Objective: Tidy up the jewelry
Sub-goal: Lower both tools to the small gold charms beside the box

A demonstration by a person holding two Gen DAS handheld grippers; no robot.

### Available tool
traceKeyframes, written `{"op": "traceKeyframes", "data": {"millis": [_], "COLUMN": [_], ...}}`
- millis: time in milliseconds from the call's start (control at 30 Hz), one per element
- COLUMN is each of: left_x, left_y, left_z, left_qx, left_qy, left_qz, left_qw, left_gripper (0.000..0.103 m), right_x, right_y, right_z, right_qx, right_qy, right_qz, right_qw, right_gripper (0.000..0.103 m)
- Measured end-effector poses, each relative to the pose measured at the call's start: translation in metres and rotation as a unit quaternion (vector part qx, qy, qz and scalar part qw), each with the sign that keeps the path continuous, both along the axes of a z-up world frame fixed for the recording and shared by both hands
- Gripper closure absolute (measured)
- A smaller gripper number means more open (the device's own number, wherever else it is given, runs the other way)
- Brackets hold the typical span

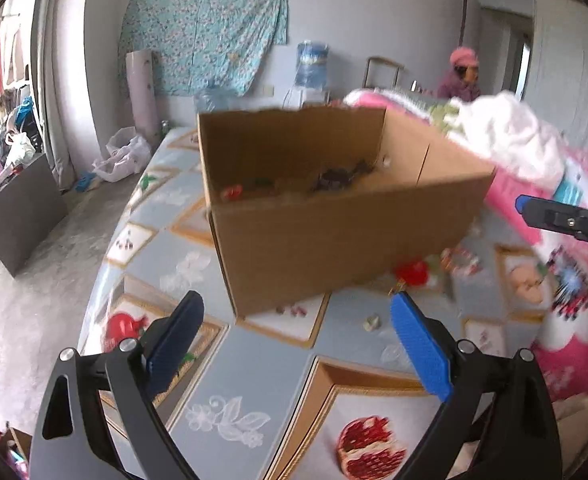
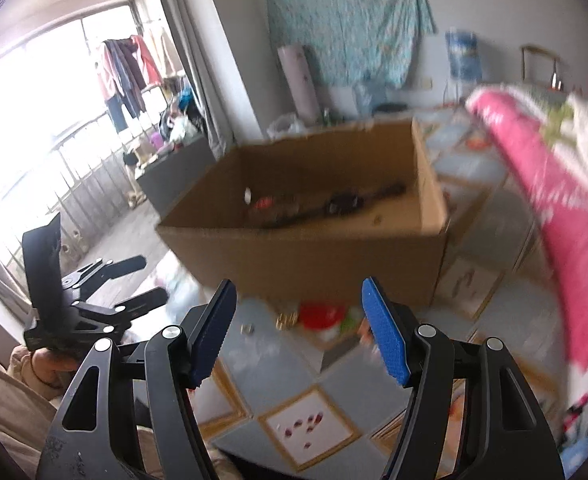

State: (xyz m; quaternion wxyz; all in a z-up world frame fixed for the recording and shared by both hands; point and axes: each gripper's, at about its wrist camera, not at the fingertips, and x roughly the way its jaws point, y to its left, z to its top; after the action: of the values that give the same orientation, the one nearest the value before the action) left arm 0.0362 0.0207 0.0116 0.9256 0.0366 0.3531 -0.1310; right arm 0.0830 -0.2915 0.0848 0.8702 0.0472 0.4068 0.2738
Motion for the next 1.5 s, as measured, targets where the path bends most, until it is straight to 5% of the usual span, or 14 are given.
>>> {"op": "traceKeyframes", "data": {"millis": [200,367,633,800,1500], "left_x": [0.005,0.006,0.019,0.028,0.024], "left_y": [-0.015,-0.037,-0.062,-0.069,-0.067], "left_z": [-0.025,-0.032,-0.047,-0.053,-0.058], "left_qx": [0.005,0.014,0.023,0.033,0.054], "left_qy": [0.021,0.02,0.036,0.048,0.045], "left_qz": [-0.022,-0.07,-0.122,-0.128,-0.123], "left_qw": [0.9995,0.9972,0.9916,0.99,0.99], "left_gripper": [0.011,0.022,0.066,0.085,0.093], "right_x": [0.004,0.011,0.02,0.026,0.031], "right_y": [0.022,0.031,0.041,0.041,0.035], "right_z": [-0.026,-0.035,-0.051,-0.054,-0.056], "right_qx": [-0.016,-0.018,-0.016,-0.017,-0.015], "right_qy": [0.039,0.056,0.089,0.094,0.095], "right_qz": [0.032,0.036,0.038,0.039,0.038], "right_qw": [0.999,0.998,0.995,0.995,0.995], "right_gripper": [0.049,0.057,0.062,0.062,0.064]}}
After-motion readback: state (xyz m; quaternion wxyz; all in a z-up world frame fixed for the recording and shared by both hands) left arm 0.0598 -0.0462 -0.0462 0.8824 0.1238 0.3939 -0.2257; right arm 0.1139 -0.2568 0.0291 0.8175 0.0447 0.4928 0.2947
